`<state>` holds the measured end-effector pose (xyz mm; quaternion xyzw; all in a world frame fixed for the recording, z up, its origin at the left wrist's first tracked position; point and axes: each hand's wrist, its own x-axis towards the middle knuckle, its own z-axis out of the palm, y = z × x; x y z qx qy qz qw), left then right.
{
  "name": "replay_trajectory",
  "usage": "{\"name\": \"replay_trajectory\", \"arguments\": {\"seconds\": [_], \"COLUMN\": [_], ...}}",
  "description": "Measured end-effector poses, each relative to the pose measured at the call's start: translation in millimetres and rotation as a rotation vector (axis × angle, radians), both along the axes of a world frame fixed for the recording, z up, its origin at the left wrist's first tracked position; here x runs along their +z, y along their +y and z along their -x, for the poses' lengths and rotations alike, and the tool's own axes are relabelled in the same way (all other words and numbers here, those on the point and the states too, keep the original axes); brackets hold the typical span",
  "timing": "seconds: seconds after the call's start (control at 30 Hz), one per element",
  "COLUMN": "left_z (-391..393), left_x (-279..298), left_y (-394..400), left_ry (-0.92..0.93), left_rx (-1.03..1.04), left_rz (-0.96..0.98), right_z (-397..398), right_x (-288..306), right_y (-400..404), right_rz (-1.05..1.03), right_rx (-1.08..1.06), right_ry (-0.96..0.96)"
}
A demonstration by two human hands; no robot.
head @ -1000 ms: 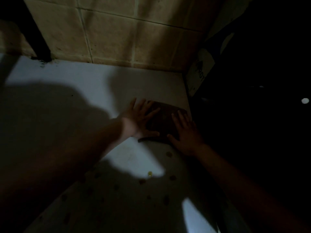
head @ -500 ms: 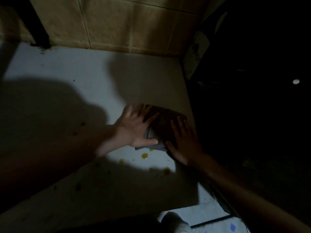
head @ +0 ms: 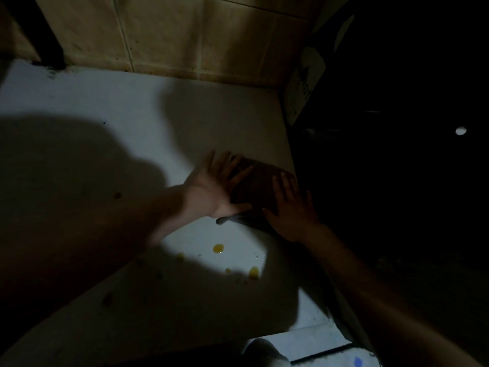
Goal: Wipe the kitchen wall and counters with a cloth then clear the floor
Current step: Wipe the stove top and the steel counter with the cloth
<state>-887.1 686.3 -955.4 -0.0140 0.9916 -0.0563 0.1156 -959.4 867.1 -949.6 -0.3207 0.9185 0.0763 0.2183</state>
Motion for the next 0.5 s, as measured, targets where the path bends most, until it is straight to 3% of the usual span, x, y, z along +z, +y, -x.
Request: {"name": "replay_trajectory", "arguments": {"seconds": [0.5], "left_z": [16], "left_x": [-2], "left_y": [4], "left_ry": [0.003], "left_rx": [0.013], "left_rz": [-0.069], "right_z": [4], "right_x": [-3], "right_y": [-2], "right_rz": [0.037], "right_rx": [-0.058], "right_ry": [0.013]}}
